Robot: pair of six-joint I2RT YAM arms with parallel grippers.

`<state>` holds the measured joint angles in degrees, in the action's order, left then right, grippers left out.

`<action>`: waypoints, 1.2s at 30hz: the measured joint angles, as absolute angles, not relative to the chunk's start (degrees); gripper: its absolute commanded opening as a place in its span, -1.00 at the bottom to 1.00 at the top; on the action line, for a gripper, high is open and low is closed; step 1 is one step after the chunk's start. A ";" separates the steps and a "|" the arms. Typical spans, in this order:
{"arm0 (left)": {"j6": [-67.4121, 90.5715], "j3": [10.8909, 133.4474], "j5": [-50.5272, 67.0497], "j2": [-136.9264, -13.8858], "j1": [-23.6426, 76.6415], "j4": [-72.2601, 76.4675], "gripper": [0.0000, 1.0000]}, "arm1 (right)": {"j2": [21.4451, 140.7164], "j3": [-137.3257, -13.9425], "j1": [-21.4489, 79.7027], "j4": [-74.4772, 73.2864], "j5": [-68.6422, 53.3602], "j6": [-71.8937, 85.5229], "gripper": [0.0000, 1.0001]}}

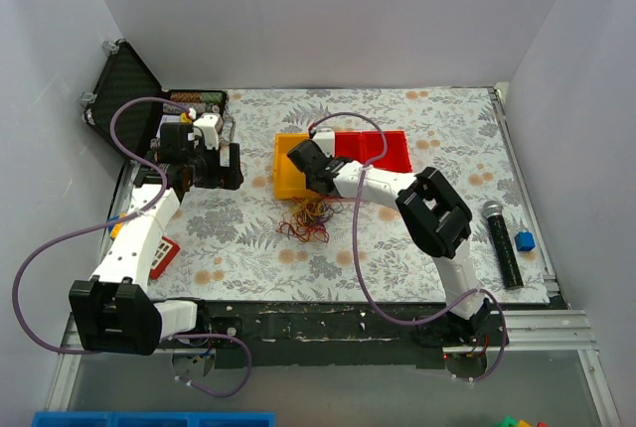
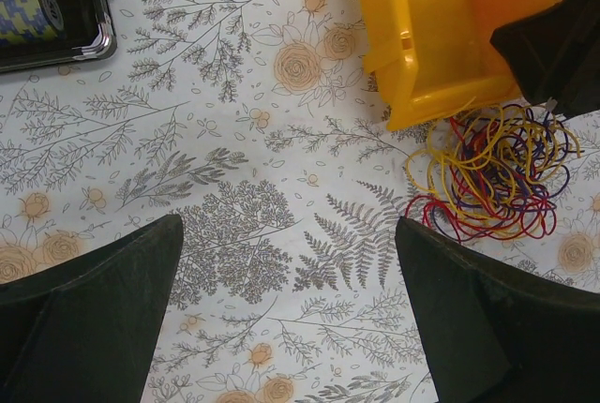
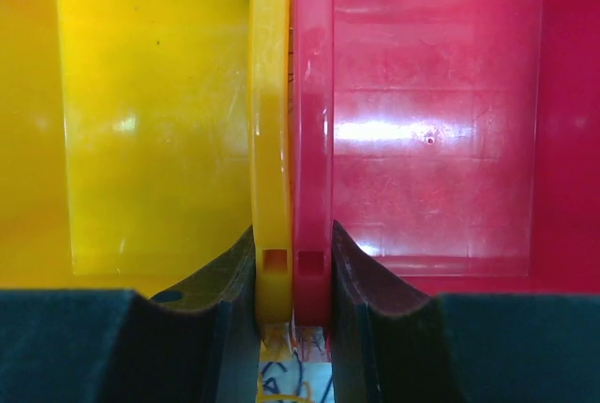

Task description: Untangle the cables

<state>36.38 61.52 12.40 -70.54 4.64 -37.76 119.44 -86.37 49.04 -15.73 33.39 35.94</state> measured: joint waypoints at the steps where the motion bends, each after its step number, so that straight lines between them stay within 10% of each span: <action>1: 36.34 61.45 12.40 -70.48 4.62 -37.87 0.96 | 120.03 -87.39 49.63 -16.49 33.61 36.62 -0.43; 10: 35.33 61.43 12.40 -69.63 4.64 -38.59 0.96 | 121.12 -89.82 52.25 -18.96 34.00 41.50 0.32; 24: 34.50 59.61 12.43 -68.47 4.62 -39.33 0.96 | 94.59 -59.70 59.37 -8.99 34.00 41.85 0.45; 36: 34.50 59.61 12.43 -68.49 4.62 -39.72 0.96 | 101.06 -58.46 61.69 -5.41 29.56 40.18 -0.67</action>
